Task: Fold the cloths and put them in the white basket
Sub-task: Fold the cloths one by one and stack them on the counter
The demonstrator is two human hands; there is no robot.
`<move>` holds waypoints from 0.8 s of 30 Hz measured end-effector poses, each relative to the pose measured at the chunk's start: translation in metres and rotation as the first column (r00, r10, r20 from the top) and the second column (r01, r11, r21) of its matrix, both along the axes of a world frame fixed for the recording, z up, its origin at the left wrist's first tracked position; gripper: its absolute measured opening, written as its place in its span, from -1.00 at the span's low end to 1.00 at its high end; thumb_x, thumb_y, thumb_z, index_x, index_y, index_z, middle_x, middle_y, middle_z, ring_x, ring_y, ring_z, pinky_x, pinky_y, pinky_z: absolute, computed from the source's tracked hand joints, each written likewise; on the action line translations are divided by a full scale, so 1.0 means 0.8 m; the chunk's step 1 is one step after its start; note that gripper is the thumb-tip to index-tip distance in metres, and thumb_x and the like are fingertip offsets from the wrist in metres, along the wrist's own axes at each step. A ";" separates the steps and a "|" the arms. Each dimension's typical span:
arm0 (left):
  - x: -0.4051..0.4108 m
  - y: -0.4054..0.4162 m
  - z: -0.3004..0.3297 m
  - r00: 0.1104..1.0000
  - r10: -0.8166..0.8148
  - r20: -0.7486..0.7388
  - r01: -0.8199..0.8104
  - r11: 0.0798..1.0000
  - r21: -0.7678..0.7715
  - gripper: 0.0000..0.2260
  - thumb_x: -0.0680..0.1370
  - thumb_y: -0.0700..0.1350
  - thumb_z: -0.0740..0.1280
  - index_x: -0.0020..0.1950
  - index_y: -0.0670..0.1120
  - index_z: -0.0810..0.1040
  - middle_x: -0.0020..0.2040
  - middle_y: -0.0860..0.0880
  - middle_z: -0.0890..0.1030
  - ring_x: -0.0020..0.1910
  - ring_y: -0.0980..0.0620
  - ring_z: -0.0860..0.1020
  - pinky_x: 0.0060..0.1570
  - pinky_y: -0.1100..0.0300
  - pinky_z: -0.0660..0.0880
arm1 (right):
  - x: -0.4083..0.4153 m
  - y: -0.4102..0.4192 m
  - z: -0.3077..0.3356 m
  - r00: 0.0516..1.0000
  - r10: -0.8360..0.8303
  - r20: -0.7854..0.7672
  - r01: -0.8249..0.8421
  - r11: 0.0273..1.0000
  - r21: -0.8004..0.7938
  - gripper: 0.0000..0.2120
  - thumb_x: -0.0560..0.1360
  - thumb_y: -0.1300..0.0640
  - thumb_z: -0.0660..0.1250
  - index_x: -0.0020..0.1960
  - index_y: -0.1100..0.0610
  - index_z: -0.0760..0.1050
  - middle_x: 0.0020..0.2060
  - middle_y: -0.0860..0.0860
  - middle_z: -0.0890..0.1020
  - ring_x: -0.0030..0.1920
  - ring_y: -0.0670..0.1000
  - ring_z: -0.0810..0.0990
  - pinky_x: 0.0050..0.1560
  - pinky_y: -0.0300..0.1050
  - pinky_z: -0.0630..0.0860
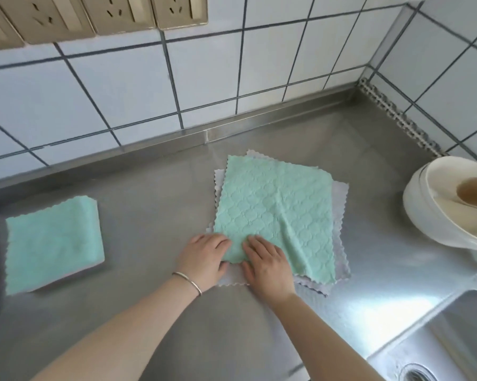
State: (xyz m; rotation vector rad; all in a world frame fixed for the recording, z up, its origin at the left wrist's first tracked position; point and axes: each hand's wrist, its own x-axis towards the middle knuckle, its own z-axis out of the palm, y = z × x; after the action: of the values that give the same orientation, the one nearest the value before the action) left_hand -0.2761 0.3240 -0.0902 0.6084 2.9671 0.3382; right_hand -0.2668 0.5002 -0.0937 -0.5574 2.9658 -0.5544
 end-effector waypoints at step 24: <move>-0.083 0.000 0.106 0.960 0.277 -0.048 -0.248 0.916 0.314 -0.64 0.52 -0.01 0.07 0.13 -0.05 0.58 -0.14 -0.17 0.68 -0.17 -0.19 0.60 -0.22 0.11 0.44 | -0.095 0.087 0.095 0.942 -0.311 0.123 0.293 0.945 0.145 -0.74 0.53 0.22 0.18 0.15 0.04 0.52 -0.23 0.06 0.65 -0.32 0.06 0.51 -0.32 -0.18 0.42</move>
State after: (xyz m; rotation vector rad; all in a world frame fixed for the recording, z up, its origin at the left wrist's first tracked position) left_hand -0.3422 0.3244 -0.0057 0.2485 3.1130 0.8264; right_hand -0.3431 0.5698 -0.0174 -0.0444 2.9347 -0.4040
